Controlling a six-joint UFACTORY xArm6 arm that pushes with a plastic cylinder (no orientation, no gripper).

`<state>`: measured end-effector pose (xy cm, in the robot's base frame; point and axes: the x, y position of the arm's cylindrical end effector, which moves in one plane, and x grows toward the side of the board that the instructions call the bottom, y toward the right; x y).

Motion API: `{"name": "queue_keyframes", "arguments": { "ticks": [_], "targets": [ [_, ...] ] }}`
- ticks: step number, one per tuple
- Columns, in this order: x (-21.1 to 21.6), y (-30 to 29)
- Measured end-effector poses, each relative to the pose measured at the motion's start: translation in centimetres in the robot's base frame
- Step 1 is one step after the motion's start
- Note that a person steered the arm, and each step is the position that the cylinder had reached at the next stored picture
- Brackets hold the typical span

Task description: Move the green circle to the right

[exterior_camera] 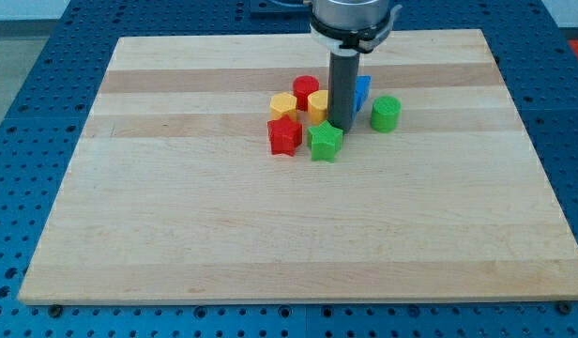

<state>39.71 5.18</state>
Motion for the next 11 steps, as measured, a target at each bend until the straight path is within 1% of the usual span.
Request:
{"name": "queue_keyframes", "arguments": {
  "ticks": [2,5,11],
  "targets": [
    [-1.9,1.0],
    [-1.9,6.3],
    [-2.3,12.1]
  ]
}}
